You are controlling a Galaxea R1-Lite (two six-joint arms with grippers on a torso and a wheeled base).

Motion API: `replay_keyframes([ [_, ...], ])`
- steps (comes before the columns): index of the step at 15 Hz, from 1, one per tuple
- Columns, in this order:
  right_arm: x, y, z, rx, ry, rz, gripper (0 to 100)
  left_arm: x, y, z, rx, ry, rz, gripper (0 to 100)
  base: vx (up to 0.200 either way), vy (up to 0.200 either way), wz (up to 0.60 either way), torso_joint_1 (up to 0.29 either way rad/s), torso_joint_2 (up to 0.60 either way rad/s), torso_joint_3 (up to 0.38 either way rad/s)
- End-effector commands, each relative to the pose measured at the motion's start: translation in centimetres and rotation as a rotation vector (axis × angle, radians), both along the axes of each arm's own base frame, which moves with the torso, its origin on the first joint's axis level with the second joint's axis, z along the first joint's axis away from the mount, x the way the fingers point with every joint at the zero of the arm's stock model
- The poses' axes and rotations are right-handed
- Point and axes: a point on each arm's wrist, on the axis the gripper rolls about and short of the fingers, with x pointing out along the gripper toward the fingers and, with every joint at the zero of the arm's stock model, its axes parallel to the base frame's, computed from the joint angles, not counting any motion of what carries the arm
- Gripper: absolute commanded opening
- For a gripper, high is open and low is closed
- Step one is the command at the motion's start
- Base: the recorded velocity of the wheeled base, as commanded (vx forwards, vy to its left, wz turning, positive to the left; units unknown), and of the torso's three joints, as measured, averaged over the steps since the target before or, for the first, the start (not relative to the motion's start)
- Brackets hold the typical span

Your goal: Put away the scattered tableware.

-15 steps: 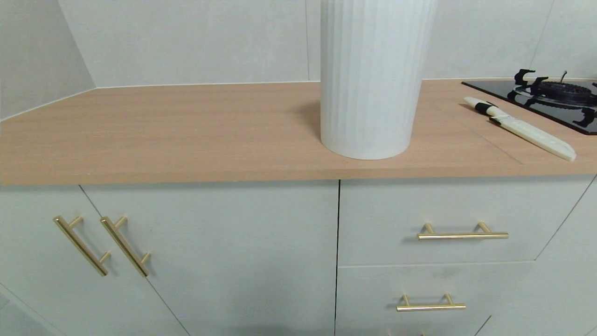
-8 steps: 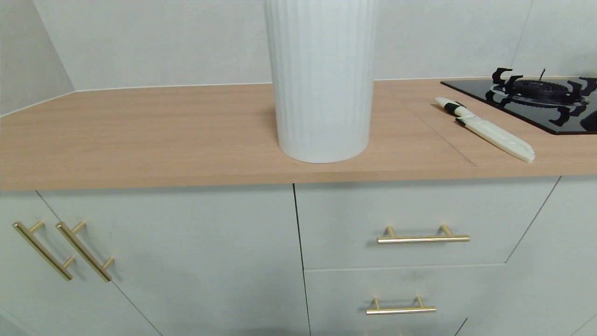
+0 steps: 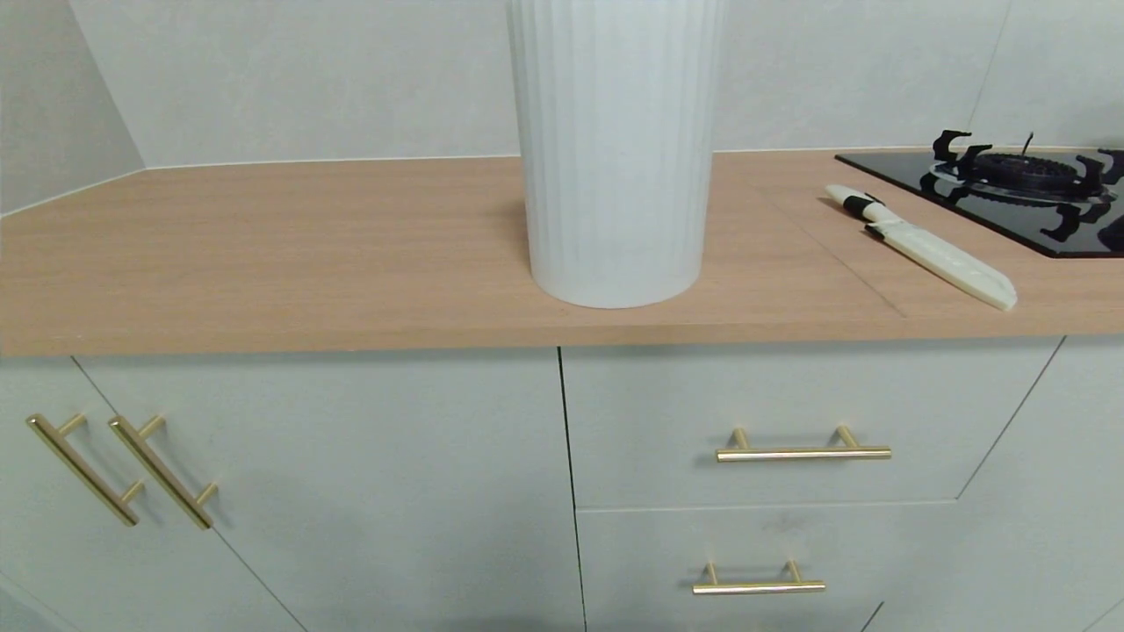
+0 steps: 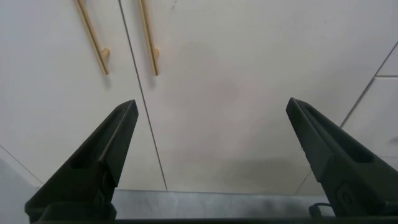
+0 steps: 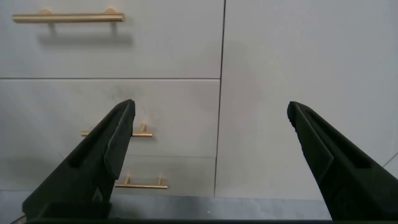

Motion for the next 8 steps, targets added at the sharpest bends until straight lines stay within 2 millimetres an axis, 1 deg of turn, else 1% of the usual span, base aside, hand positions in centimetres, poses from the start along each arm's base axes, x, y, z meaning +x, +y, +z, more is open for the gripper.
replay_keyframes([
  [1,0.01,0.00,0.01,0.000,0.001,0.000,100,0.01,0.00,0.01,0.000,0.001,0.000,100,0.200,0.000,0.00,0.007,0.00,0.002],
  [2,0.01,0.00,0.01,0.000,0.001,0.000,100,0.01,0.00,0.01,-0.002,0.001,0.000,100,0.200,0.000,0.00,-0.007,0.00,-0.002],
  [8,0.01,0.00,0.01,-0.002,0.001,0.000,100,0.01,0.00,0.01,-0.002,0.001,0.000,100,0.000,0.000,0.00,0.000,0.00,0.000],
])
